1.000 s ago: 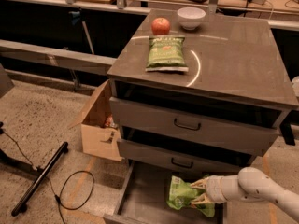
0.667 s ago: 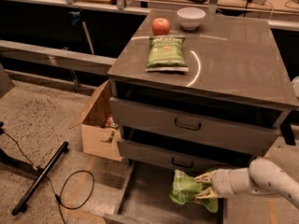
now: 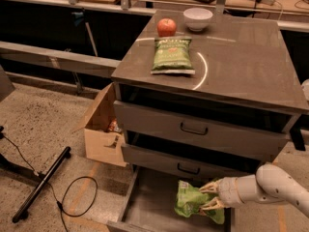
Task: Pick green rice chip bag from bottom drawer and place on counter
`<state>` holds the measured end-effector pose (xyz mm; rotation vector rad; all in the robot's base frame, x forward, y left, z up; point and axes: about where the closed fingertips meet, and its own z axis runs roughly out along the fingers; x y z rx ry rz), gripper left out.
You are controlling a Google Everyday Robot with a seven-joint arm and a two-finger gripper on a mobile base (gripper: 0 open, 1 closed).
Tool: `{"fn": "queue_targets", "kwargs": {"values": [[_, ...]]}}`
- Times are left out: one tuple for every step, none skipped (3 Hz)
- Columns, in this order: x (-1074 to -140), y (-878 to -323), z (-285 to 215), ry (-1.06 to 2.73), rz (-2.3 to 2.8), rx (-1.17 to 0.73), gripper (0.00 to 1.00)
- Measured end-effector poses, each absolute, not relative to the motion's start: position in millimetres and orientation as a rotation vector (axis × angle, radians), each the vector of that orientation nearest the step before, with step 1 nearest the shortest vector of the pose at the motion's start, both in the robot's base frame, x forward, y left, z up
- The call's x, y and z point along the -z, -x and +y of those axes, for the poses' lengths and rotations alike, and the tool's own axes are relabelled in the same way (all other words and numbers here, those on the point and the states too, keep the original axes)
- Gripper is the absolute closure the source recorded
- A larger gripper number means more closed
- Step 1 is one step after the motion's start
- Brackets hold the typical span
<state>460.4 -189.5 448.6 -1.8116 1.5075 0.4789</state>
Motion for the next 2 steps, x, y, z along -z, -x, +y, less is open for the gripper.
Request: {"fn": "queue_targets", "kwargs": {"values": [[-477, -455, -192, 1.794, 1.481, -0.479, 1.0], [-533, -443, -203, 1.751, 1.465, -0.466, 1.0]]}}
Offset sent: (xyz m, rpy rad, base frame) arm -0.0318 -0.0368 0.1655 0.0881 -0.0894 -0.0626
